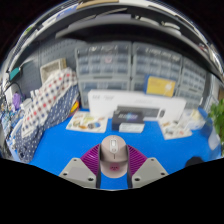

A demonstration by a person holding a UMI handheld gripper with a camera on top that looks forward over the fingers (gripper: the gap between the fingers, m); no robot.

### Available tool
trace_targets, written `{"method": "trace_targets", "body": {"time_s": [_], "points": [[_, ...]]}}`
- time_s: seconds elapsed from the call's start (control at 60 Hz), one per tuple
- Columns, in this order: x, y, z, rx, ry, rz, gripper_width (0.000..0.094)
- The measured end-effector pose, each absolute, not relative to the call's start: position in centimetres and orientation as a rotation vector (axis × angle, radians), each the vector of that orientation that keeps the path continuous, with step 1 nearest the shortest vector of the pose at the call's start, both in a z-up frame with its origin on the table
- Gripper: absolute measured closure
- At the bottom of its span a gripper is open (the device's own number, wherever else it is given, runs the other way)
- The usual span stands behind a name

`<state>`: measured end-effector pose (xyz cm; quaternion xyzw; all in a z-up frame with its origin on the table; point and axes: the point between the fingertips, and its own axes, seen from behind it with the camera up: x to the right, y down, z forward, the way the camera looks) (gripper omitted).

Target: Arrange mouse

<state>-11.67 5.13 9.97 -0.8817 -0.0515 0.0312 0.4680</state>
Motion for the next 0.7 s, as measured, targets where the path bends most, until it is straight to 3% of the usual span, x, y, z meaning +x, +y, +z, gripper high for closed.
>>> {"method": "trace_targets", "body": {"time_s": [0.183,0.333,0.467,0.7], "points": [[0.2,5.7,22.2,-1.965,-0.106,-0.002,0.0579],[11.9,3.5,25.7,-1.914,-0.058,-0.082,0.0580],[20.1,1.3,22.5,-1.967,-0.002,-0.084,0.0580],[27.2,-2.0,10.5,-2.164,0.042,-0.083,0.0575]]}}
